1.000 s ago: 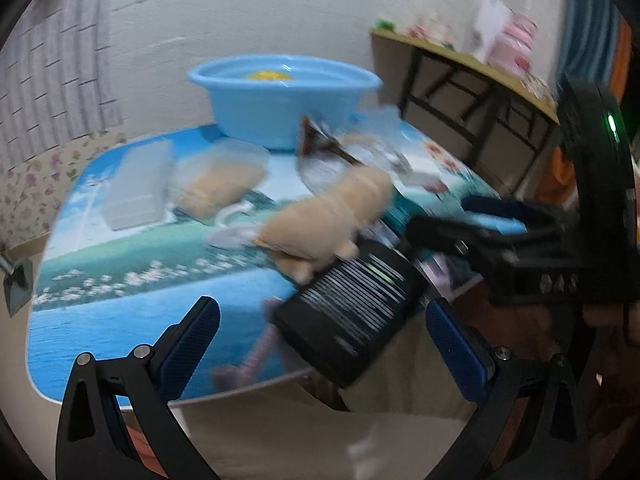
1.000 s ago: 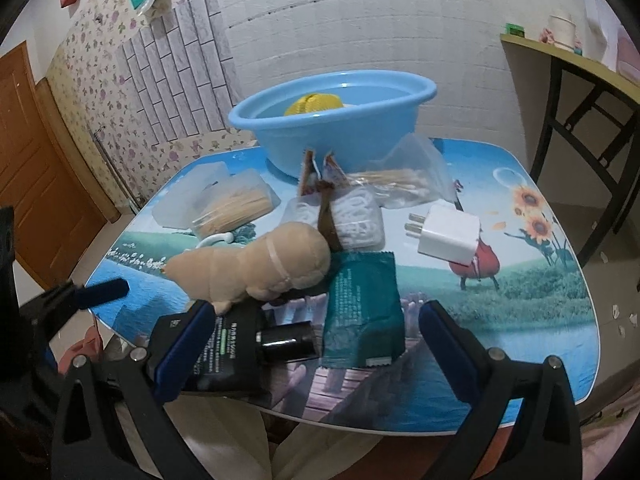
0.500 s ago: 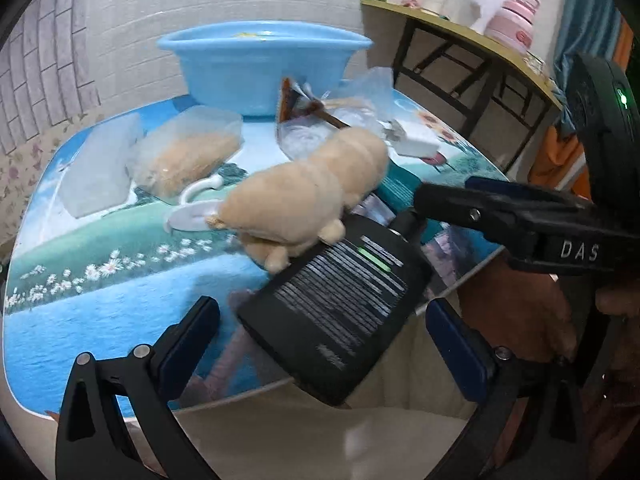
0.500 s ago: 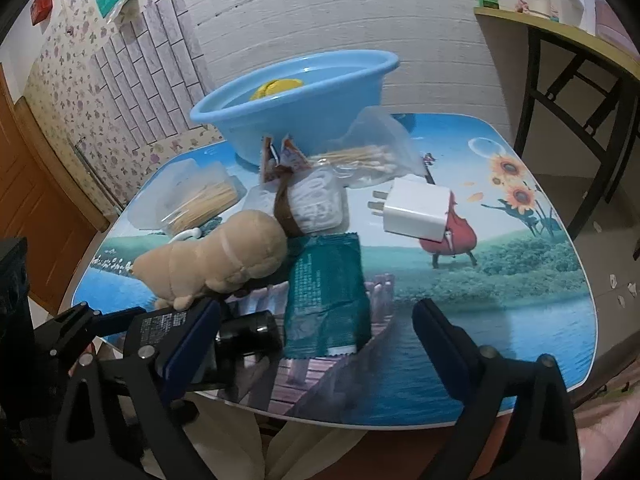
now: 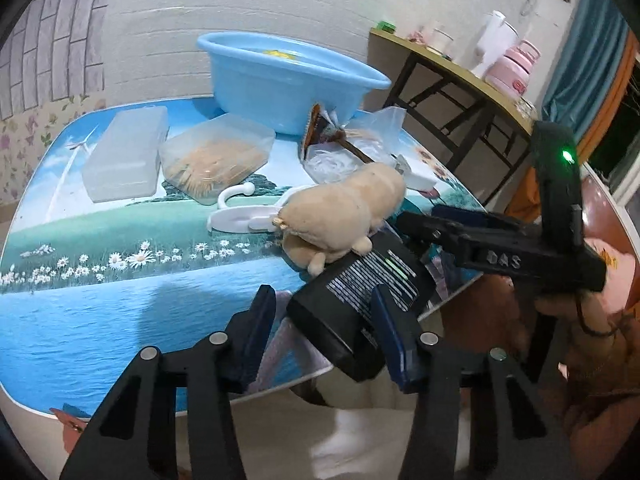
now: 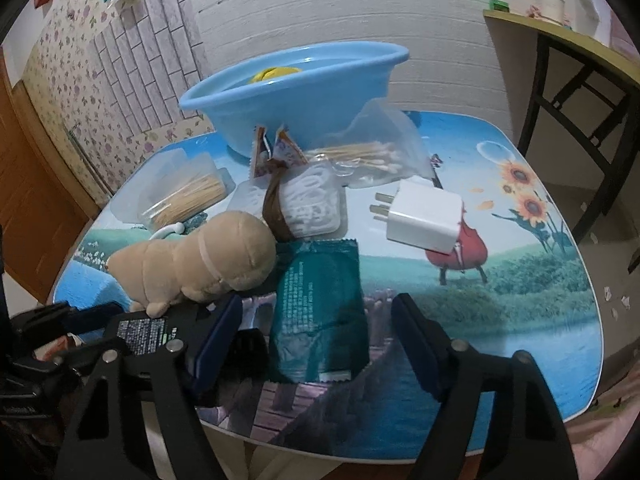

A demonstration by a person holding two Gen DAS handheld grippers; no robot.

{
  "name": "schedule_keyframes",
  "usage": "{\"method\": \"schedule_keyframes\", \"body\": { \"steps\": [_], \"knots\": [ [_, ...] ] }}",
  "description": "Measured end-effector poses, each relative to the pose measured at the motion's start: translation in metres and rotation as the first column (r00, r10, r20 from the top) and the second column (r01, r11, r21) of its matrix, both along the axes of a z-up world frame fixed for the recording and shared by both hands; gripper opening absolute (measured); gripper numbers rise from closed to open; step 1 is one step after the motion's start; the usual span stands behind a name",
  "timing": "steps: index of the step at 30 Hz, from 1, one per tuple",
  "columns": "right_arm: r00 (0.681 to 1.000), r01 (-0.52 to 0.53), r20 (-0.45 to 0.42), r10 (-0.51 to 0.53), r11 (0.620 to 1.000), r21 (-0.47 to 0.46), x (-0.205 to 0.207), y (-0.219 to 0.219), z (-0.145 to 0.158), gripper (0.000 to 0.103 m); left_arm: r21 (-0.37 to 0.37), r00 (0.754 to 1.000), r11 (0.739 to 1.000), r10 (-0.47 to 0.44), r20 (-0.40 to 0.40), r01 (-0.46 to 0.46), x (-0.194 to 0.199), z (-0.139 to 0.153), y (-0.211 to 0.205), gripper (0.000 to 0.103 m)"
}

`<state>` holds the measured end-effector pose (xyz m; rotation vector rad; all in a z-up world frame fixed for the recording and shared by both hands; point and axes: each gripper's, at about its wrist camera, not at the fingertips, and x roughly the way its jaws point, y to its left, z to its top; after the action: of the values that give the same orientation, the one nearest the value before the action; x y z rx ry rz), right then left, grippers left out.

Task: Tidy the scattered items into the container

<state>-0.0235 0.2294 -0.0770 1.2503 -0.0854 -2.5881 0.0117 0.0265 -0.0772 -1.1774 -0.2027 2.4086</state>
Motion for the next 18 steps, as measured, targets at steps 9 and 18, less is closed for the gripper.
{"method": "schedule_keyframes", "body": {
  "steps": [9,18],
  "knots": [
    [0.999,0.03,0.012,-0.03,0.999,-0.012,0.0,0.01,-0.001,0.069,-0.129,0.992,0.984,-0.125,-0.002,0.124,0.005,-0.004,0.032,0.092],
    [1.0,0.004,0.019,-0.004,1.0,-0.011,0.0,0.011,-0.002,0.065,-0.159,0.989,0.976,-0.15,-0.016,0.146,-0.005,-0.005,0.042,0.093]
  ]
}}
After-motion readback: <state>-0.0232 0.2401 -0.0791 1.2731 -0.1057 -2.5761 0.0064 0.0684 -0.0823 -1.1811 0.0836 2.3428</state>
